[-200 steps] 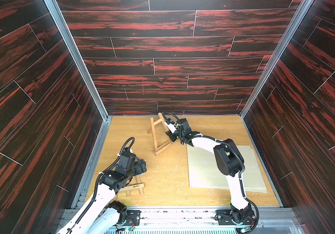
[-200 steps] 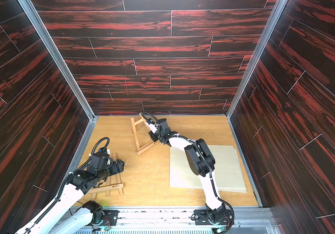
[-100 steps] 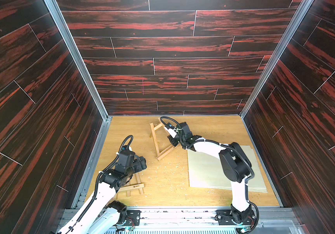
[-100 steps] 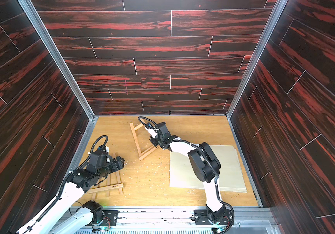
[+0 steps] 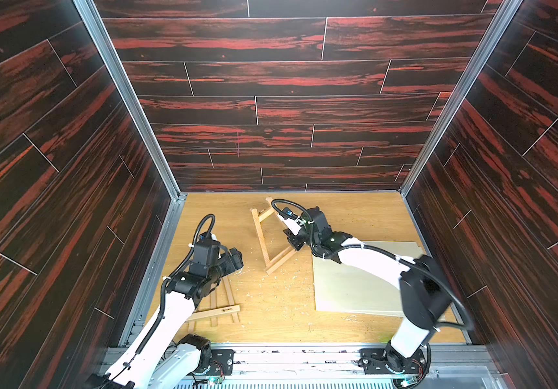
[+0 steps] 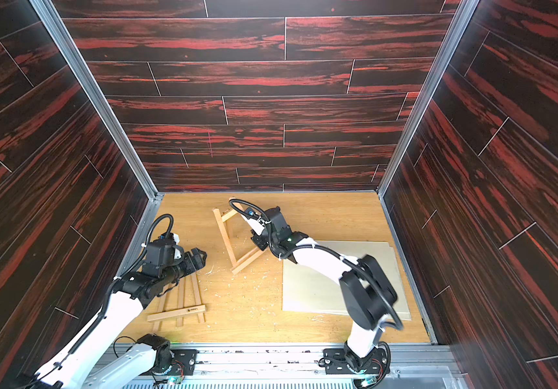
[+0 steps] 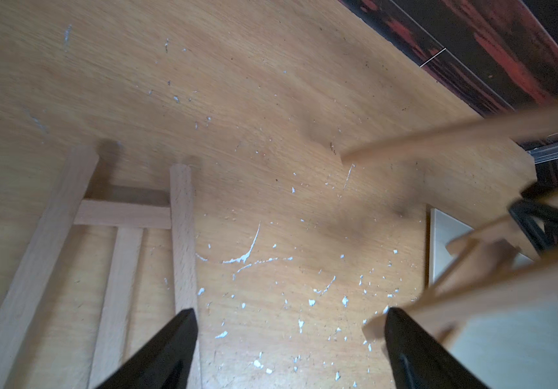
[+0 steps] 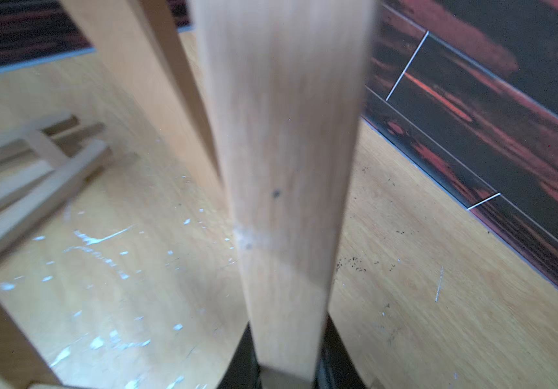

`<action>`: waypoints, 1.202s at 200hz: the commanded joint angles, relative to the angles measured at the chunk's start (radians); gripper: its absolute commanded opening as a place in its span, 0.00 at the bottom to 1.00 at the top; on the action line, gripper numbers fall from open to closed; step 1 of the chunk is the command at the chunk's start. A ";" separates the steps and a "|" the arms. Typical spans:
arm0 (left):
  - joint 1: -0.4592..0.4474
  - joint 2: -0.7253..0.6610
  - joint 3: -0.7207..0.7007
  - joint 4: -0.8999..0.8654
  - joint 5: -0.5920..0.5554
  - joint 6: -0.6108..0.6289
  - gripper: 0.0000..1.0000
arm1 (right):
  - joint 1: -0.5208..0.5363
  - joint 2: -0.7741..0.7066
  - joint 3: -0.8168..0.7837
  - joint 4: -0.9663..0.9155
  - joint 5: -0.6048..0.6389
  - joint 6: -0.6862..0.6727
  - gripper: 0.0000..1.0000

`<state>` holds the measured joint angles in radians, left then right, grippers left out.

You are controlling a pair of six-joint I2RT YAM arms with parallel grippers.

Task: Disassemble the easel
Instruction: Fold up the easel.

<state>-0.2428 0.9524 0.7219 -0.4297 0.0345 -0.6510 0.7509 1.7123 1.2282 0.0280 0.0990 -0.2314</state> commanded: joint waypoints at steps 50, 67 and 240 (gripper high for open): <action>0.050 0.183 0.101 0.192 0.217 -0.040 0.87 | 0.047 -0.214 -0.066 -0.082 -0.021 0.073 0.22; 0.049 0.245 0.104 0.248 0.293 -0.055 0.83 | 0.057 -0.241 -0.075 -0.092 -0.021 0.079 0.22; -0.101 0.370 -0.025 0.625 0.566 -0.248 0.47 | 0.090 -0.267 -0.161 0.034 0.046 0.299 0.23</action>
<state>-0.3119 1.3823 0.7513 0.1383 0.6231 -0.8474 0.8356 1.4788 1.1046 -0.0368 0.1314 -0.0460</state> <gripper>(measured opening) 0.476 0.229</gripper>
